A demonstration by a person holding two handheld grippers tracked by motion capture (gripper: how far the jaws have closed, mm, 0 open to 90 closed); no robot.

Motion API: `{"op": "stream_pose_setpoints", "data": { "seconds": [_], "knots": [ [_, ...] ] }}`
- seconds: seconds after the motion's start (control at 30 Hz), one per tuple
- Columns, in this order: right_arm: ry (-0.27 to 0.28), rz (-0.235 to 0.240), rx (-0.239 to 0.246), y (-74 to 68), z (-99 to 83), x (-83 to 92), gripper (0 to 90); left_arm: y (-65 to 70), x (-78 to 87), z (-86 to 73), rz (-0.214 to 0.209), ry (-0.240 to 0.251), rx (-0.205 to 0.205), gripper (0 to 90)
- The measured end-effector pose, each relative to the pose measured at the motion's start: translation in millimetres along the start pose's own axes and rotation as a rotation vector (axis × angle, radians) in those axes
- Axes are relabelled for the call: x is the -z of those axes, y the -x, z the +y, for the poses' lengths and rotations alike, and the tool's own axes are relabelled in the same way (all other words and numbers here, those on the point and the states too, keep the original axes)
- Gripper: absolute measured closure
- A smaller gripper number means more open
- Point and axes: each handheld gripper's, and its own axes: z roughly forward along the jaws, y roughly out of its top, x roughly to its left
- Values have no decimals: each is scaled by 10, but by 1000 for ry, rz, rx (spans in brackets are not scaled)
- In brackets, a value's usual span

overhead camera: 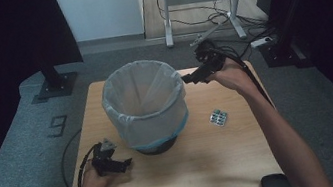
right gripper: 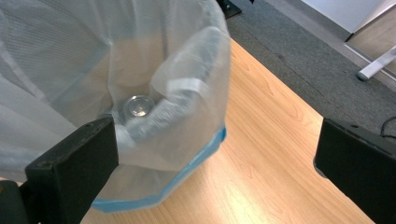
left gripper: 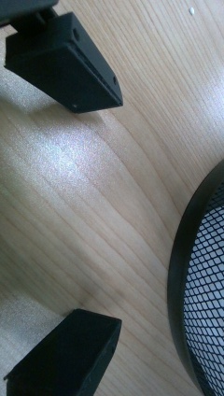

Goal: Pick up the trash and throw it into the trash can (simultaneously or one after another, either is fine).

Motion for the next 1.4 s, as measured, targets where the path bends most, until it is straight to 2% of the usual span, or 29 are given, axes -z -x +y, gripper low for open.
{"op": "stream_pose_setpoints", "data": {
  "seconds": [0.23, 0.3, 0.43, 0.93, 1.0, 1.13, 1.4],
  "knots": [
    [15, -21, -20, 92, -130, 39, 0, 0, 0, 0, 0, 0, 0, 0],
    [-4, -35, -16, 116, -174, 43, 0, 0, 0, 0, 0, 0, 0, 0],
    [20, -43, -24, 154, -270, 52, 0, 0, 0, 0, 0, 0, 0, 0],
    [12, -95, -55, 324, -765, -14, 0, 0, 1, 1, -1, -1, 0, 0],
    [9, -108, -66, 362, -885, -38, 0, 0, 0, 0, 0, 0, 0, 0],
    [10, -111, -80, 388, -985, -64, 0, 0, -1, 0, 0, 1, 0, 0],
    [-10, -134, -121, 436, -1296, -200, 0, 0, 0, 1, 0, -1, 0, 0]
  ]
}}
